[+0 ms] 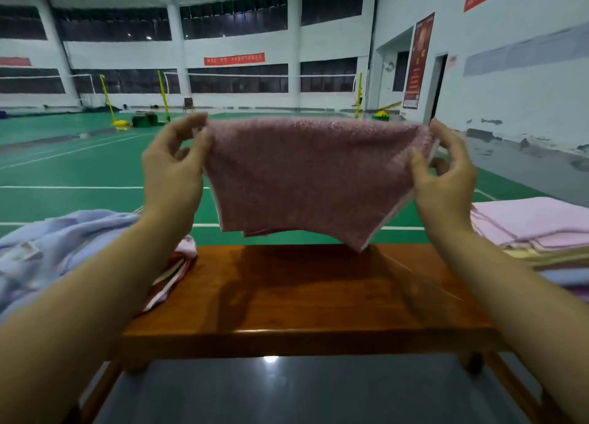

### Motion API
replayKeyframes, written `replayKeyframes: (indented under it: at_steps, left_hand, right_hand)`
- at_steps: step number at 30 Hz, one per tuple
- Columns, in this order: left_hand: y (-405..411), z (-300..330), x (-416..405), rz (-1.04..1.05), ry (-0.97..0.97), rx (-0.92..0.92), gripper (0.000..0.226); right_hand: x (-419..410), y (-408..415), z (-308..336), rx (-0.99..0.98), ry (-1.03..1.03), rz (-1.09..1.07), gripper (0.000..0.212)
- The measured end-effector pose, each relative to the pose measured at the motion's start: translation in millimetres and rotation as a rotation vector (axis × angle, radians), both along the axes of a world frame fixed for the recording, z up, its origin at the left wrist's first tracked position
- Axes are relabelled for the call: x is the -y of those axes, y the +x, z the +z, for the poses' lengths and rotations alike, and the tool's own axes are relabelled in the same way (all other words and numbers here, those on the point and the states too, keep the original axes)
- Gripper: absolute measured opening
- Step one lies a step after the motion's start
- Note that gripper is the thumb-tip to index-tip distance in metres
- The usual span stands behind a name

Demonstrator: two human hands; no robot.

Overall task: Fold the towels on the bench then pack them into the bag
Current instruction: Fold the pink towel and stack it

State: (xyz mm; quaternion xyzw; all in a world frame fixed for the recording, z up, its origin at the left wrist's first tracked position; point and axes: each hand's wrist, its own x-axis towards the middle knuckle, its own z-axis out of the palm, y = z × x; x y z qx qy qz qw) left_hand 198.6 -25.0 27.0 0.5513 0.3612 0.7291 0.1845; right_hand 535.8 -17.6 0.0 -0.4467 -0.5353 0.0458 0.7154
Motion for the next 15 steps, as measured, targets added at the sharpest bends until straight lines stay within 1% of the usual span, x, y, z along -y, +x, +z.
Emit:
replayKeyframes:
  at_steps: [4,5,7,9,11,13,15]
  left_hand:
    - [12.2,-64.1,18.6,0.111,-0.170,-0.035,0.022]
    - [12.1,-75.7,22.7,0.121,-0.201,-0.068,0.023]
    - [6.1,-95.5,32.4,0.117,-0.251,-0.212,0.025]
    - [-3.2,-112.7,43.3,0.078,-0.289,-0.371,0.028]
    - [-11.2,-127.9,52.4,0.027,-0.317,-0.485,0.032]
    - [-15.4,-137.6,54.1,0.020,-0.363,-0.535,0.035]
    - [-17.2,-141.8,48.8,0.062,-0.426,-0.546,0.037]
  right_hand:
    - [23.2,-12.1,-56.7,0.011,-0.186,-0.029,0.045]
    - [28.9,-12.5,-66.0,0.006,-0.224,-0.032,0.045]
    - [40.1,-10.5,-79.4,0.030,-0.281,-0.027,0.045]
    - [50.0,-5.2,-87.7,0.118,-0.338,-0.016,0.045]
    - [57.3,1.0,-96.3,0.216,-0.402,-0.004,0.047]
    - [61.8,4.9,-106.3,0.300,-0.473,-0.004,0.047]
    - [62.3,6.1,-114.1,0.347,-0.533,-0.012,0.049]
